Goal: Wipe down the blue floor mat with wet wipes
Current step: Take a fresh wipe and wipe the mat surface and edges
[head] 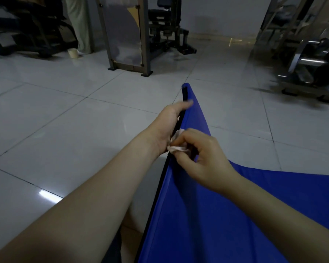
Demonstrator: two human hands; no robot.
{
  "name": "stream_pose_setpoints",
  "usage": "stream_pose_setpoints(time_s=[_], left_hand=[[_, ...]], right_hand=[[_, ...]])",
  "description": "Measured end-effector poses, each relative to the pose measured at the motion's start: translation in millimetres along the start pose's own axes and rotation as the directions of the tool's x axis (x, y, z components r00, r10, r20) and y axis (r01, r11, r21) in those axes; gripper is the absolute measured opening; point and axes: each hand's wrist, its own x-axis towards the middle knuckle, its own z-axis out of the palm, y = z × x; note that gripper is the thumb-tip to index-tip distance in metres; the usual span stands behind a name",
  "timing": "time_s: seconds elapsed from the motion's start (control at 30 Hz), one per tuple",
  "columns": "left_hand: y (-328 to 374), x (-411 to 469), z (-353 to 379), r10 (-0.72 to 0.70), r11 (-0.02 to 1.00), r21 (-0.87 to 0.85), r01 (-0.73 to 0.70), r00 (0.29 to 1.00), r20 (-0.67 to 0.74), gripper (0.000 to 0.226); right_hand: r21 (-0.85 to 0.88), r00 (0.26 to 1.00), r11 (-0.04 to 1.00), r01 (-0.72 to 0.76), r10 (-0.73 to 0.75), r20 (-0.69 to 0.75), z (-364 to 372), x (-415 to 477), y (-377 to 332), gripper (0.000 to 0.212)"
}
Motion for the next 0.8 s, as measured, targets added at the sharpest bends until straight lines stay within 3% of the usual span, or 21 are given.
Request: stream_pose_setpoints(time_s=[0.07, 0.1, 0.23, 0.3, 0.43, 0.6, 0.7, 0.8], left_hand=[[-1, 1, -2, -0.051, 0.988, 0.145, 0.054, 0.998, -0.025, 0.018], [-1, 1, -5, -0.057, 0.975, 0.214, 0.063, 0.998, -0.032, 0.014], [1, -7, -12, -0.173, 0.851, 0.508, 0.135, 0.985, 0.028, 0.030], [-1, -11, -15, -0.192, 0.803, 0.574, 0.163, 0.981, -0.011, 0.040], [-7, -23, -7, -0.023, 0.921, 0.386, 0.050, 0.997, -0.074, 0.026], [-13, -64, 16, -0.001, 0.997, 0.083, -0.003, 0.999, 0.049, 0.022], [-9, -90, 34, 0.021, 0.995, 0.101, -0.026, 0.999, 0.049, 0.026], [-1, -101, 46, 0.107, 0.987, 0.126, -0.096, 0.991, -0.086, 0.032]], right_hand=[[-0.029, 0.999, 1.000, 0.004, -0.005, -0.052, -1, 0, 4, 0.008], [-0.053, 0.997, 0.999, -0.002, -0.002, -0.083, -2, 0, 5, 0.008], [-0.131, 0.981, 0.985, -0.115, 0.091, -0.173, -5, 0, 15, 0.010], [-0.153, 0.971, 0.973, -0.171, 0.140, -0.194, -9, 2, 20, 0.015], [-0.081, 0.955, 0.969, -0.232, 0.211, -0.206, -20, 5, 13, 0.009], [0.110, 0.899, 0.952, -0.286, 0.306, -0.314, -48, 14, -12, 0.005], [0.176, 0.880, 0.939, -0.297, 0.340, -0.331, -63, 12, -33, 0.010], [0.225, 0.905, 0.927, -0.302, 0.352, -0.238, -63, 5, -49, 0.015]])
